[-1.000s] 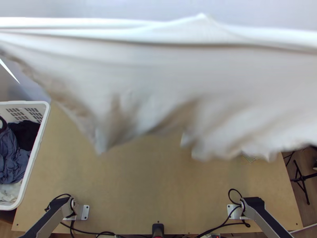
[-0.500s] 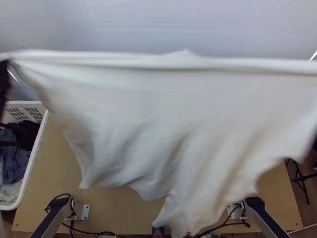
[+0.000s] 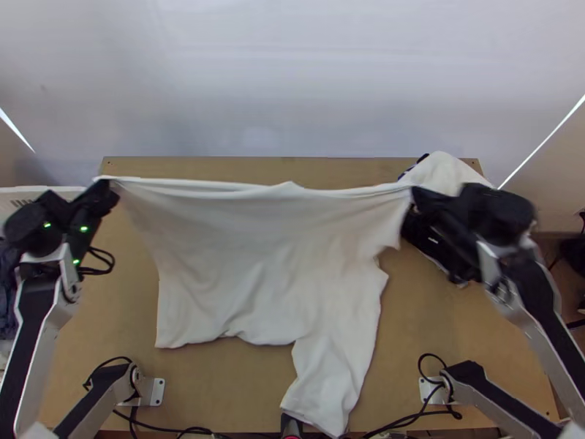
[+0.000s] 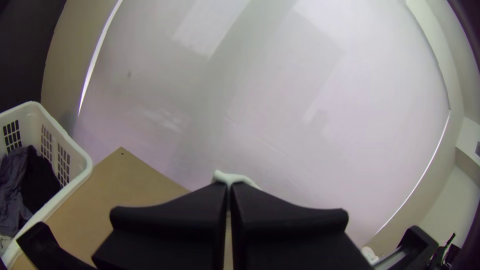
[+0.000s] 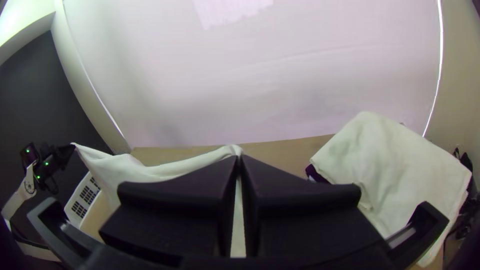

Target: Fold the t-shirt

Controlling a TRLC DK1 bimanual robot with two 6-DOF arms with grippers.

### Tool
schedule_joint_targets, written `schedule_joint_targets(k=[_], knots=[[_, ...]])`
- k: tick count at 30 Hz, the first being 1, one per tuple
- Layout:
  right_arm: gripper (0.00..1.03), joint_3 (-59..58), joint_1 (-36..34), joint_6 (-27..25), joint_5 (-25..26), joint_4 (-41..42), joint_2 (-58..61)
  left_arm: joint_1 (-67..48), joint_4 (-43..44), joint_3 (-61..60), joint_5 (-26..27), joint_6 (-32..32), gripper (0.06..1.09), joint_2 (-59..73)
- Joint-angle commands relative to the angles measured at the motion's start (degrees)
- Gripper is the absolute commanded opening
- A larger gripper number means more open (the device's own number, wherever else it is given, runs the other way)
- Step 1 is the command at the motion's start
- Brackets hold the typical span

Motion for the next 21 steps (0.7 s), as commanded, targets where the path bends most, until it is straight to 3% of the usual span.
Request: schedule_joint_targets(k=[1, 8, 21], knots=[[0.03, -0.7, 1.9, -2.3, -0.4, 9.4, 16.1, -0.7, 11.1, -3.7, 0.3, 1.4, 0.09, 12.6], [0.03, 9.4, 0.1, -3.1, -0.5, 13.0, 31.0, -1.2, 17.5, 4.9, -0.1, 1.0, 0.09, 32.3], [0.03, 27.5, -7.6, -2.7, -1.1, 13.0, 50.9, -0.9, 16.3, 27.8, -0.2, 2.9, 0.09, 59.0]])
